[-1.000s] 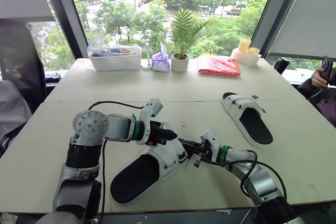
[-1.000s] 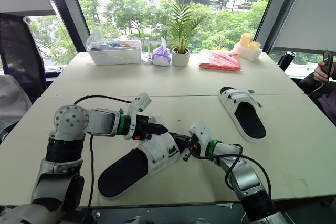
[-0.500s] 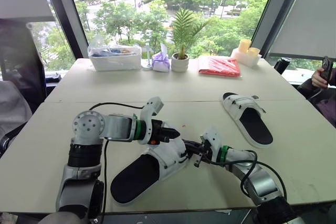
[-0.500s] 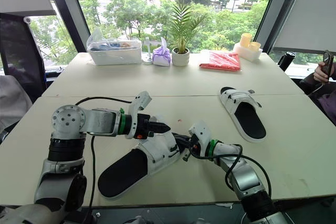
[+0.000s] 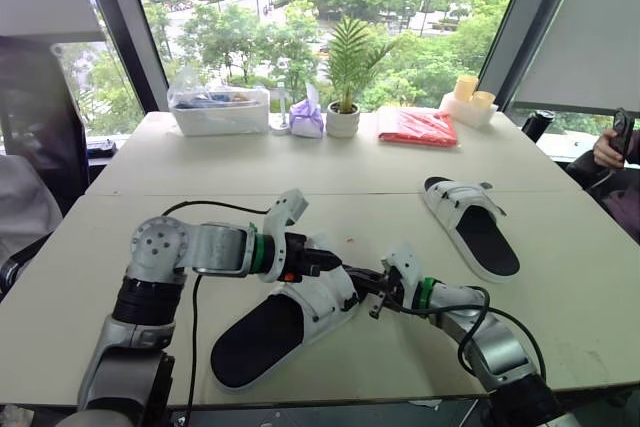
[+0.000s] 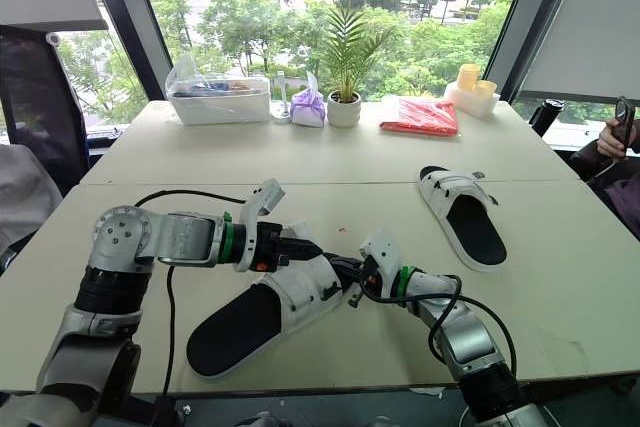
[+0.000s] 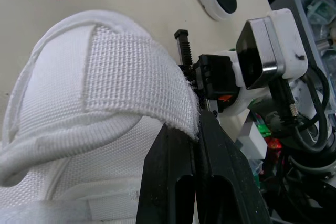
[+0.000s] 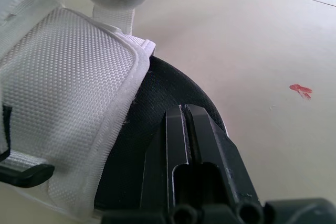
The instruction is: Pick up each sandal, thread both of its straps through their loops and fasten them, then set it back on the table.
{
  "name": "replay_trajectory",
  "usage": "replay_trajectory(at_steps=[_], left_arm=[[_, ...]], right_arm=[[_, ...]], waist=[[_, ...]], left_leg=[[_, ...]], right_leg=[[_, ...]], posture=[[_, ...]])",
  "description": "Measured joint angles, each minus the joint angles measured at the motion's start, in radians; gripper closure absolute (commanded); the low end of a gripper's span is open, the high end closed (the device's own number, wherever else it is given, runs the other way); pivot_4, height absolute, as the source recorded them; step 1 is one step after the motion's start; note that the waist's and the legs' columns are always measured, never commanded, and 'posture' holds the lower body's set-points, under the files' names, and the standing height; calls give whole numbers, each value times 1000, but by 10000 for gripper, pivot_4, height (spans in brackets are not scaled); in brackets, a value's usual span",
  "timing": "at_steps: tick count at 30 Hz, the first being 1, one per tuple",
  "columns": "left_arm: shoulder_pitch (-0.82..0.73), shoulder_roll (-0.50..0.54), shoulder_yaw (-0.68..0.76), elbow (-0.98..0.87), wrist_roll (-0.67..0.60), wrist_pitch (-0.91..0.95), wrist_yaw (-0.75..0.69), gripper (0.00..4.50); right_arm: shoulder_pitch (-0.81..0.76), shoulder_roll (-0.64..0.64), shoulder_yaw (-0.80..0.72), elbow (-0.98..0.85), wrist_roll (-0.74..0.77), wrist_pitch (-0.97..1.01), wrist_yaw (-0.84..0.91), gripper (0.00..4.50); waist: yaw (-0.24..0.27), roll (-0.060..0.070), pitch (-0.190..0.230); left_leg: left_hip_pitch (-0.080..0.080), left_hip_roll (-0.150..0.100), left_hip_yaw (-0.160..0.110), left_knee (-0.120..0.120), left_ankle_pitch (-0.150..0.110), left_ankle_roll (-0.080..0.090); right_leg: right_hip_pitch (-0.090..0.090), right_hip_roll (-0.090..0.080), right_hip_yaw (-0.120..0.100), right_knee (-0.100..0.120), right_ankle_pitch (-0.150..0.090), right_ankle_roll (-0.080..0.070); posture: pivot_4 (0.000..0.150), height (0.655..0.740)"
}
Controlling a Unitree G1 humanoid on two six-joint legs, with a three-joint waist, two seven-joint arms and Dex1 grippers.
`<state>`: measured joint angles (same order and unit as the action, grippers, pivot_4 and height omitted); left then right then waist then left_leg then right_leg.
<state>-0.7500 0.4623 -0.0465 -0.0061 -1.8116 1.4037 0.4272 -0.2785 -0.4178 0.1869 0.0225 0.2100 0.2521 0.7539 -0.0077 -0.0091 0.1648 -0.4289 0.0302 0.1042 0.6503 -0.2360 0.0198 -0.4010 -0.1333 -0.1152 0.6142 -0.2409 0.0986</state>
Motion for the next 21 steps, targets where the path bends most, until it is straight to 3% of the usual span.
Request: replay_trajectory(at_steps=[10, 21], left_arm=[[11, 85, -102, -38, -70, -104, 22, 44310], [8, 144, -139, -56, -5, -99, -74, 44310]], right_arm=[[0, 1, 1, 0, 0, 0, 0, 45000], [1, 1, 1, 0, 0, -3, -1, 45000]], waist=[[0, 0, 0], [0, 0, 0]], left_leg=[[1, 0, 0, -1, -2, 3], [1, 0, 0, -2, -2, 4]], right_leg=[[1, 0, 0, -1, -1, -2], [-3, 0, 0, -1, -1, -2]], posture=[[1500, 7400], [1500, 7400]])
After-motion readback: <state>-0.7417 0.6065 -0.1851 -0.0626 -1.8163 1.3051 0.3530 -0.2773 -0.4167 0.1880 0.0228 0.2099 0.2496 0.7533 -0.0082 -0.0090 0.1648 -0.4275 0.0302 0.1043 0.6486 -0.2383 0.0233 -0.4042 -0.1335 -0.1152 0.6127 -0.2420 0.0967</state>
